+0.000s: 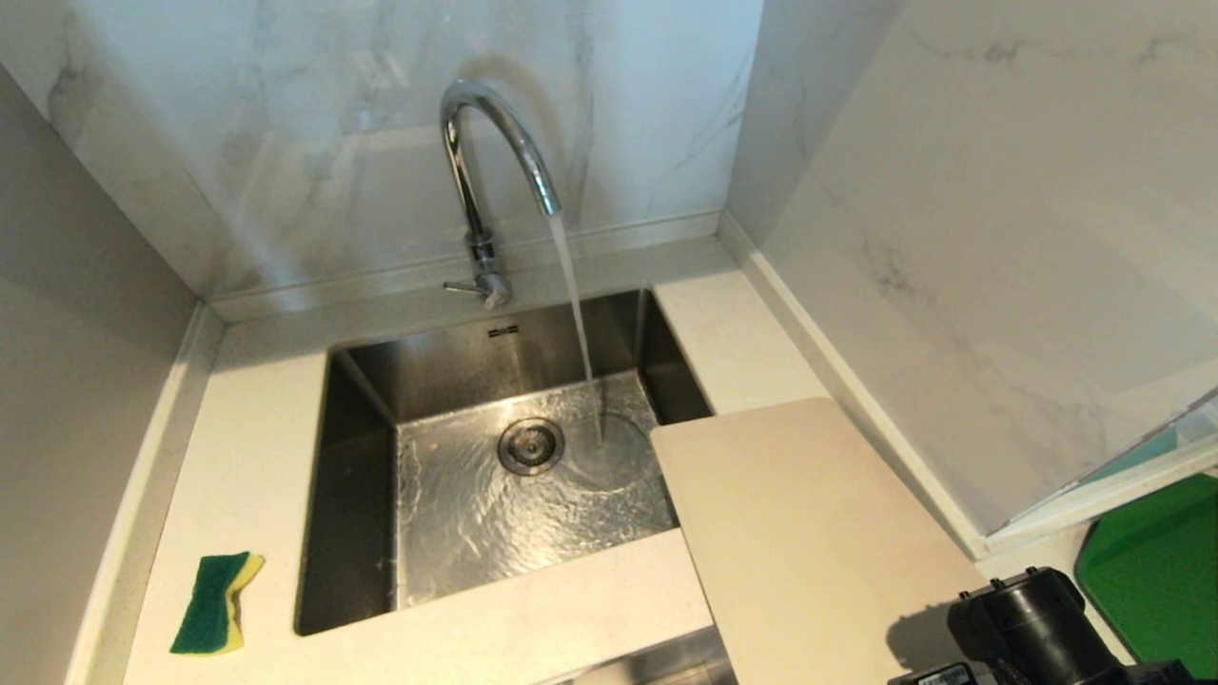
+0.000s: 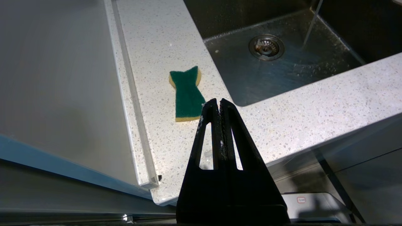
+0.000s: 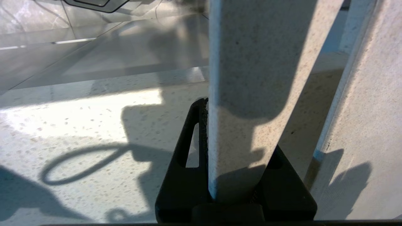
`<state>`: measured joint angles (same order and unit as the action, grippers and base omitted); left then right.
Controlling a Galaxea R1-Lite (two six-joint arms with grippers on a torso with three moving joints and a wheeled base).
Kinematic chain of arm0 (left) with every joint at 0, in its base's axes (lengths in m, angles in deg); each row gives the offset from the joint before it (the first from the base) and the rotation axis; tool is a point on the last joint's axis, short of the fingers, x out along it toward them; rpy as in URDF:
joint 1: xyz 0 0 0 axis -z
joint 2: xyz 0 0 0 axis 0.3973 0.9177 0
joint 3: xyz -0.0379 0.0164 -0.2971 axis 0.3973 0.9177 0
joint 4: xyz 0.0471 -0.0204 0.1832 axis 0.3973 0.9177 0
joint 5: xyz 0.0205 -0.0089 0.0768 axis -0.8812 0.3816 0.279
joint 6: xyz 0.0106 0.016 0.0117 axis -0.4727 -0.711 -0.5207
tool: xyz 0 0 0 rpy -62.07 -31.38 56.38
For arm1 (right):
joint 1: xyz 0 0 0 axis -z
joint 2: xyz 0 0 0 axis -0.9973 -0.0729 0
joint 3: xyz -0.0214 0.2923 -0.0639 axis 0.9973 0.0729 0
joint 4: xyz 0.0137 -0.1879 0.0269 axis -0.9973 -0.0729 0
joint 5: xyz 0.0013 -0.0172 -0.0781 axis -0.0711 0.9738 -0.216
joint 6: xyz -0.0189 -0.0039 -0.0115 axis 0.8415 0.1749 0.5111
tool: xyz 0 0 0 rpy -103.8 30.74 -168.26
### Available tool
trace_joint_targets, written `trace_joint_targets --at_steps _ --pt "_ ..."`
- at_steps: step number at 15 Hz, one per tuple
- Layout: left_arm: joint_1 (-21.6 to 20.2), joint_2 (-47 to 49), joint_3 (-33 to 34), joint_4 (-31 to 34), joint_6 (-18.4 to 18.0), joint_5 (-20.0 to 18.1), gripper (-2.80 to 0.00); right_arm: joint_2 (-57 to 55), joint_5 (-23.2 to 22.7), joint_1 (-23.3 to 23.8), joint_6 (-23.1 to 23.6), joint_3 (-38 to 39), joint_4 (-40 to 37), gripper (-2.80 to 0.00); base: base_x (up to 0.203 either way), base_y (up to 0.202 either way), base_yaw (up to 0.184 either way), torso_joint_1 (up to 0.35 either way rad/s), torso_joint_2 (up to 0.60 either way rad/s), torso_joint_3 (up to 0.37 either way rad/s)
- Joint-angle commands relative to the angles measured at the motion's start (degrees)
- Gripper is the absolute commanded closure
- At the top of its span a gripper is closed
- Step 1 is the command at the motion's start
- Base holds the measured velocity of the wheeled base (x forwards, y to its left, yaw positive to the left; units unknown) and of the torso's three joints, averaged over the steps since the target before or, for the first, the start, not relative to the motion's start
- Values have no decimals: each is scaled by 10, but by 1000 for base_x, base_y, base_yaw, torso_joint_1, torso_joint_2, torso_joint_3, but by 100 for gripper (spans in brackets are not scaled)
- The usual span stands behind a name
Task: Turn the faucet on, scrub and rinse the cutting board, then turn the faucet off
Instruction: Put down the cutting board
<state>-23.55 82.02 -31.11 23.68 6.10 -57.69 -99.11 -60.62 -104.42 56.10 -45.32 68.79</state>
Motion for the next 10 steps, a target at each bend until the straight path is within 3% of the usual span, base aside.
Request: trace_joint_targets --at_steps 1,8,10 --pt "0 -1 0 0 0 0 0 -20 -2 0 5 -11 1 0 0 0 0 0 0 0" --pt "0 -1 1 0 0 0 0 -42 -3 1 3 -12 0 0 0 0 0 0 0 0" --pt "0 -1 1 0 3 1 0 -47 -15 1 -22 -11 0 0 0 0 0 0 0 0"
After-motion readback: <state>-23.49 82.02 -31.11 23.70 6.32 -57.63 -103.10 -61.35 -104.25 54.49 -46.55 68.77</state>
